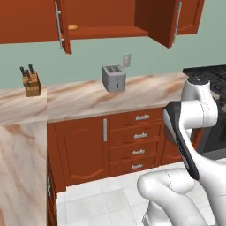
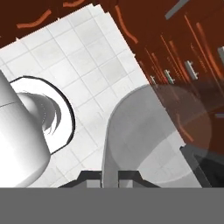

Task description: Pick the jar and jar from the dining table and place them in the open cabinet. Close the cabinet after placing the objects.

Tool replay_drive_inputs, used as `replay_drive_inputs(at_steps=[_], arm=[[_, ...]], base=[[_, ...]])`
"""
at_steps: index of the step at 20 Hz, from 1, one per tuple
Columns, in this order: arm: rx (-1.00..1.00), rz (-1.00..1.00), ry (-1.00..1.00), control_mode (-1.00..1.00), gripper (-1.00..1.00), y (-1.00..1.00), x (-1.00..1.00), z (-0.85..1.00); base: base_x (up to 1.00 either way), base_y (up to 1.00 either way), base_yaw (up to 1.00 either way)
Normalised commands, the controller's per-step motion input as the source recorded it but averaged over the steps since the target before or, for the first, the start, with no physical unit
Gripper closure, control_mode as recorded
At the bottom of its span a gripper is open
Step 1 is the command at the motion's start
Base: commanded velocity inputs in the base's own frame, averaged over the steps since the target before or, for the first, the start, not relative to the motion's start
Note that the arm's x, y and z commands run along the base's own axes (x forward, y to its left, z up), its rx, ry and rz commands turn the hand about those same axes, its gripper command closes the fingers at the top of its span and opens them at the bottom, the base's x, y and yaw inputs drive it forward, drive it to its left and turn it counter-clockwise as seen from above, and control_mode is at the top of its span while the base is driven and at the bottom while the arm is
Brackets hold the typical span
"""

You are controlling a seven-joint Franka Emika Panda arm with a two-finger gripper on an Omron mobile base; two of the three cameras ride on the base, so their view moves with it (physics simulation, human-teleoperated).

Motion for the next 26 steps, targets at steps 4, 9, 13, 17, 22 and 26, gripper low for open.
replay_drive_inputs(at_steps=[4,9,13,17,22,26], arm=[[0.00,0.00,0.00,1.00,1.00,0.00,0.00,0.00],[0.00,0.00,0.00,1.00,1.00,0.00,0.00,0.00],[0.00,0.00,0.00,1.00,1.00,0.00,0.00,0.00],[0.00,0.00,0.00,1.00,1.00,0.00,0.00,0.00],[0.00,0.00,0.00,1.00,1.00,0.00,0.00,0.00],[0.00,0.00,0.00,1.00,1.00,0.00,0.00,0.00]], base=[[1.00,0.07,0.14],[0.92,0.00,0.12],[0.78,0.00,0.06],[0.67,0.00,0.02],[0.66,0.00,0.00],[0.58,0.00,0.00]])
